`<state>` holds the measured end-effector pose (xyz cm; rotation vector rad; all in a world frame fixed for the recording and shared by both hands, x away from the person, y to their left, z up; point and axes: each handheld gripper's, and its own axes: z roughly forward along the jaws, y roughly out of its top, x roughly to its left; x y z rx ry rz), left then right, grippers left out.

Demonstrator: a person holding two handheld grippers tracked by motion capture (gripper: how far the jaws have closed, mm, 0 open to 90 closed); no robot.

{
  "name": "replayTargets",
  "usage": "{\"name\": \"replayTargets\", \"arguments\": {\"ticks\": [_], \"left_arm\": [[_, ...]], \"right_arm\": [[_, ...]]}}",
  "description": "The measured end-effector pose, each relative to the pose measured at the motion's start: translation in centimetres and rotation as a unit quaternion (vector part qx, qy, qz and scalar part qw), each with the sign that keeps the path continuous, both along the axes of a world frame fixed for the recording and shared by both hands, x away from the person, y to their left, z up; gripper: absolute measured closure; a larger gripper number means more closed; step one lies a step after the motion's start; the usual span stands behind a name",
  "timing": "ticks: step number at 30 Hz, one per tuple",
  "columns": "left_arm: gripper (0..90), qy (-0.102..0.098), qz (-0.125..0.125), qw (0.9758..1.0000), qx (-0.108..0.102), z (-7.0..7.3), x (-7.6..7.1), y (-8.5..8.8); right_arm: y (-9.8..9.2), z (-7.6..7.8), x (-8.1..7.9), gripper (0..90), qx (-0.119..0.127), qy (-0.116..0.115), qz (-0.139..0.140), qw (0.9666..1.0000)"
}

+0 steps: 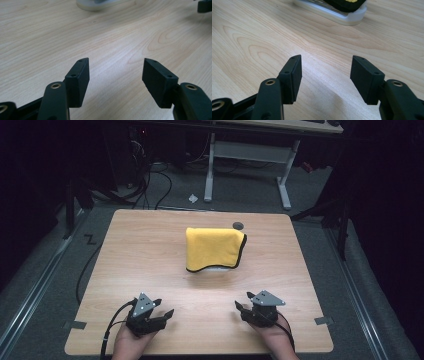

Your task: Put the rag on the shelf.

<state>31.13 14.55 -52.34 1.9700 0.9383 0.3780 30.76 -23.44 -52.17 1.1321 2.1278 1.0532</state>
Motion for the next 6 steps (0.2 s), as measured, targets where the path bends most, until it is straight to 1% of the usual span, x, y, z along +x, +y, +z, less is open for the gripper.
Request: {"name": "replayTargets", "arguments": {"ticks": [1,4,6], "left_arm": [[39.2,0.003,0.002,1.0,-0.001,-0.07,0.12,0.11],[38.9,0.007,0.007,1.0,0.001,-0.36,0.32,0.48],[38.9,0.01,0.011,0.9999,-0.003,-0.45,0.47,0.74]], "right_arm": [[-0.08,-0.02,0.13,42.8,0.002,0.0,-0.003,1.0],[-0.52,-0.1,0.38,42.6,0.017,0.007,-0.012,0.9998],[-0.77,-0.18,0.45,42.5,0.023,0.01,-0.016,0.9996]]}}
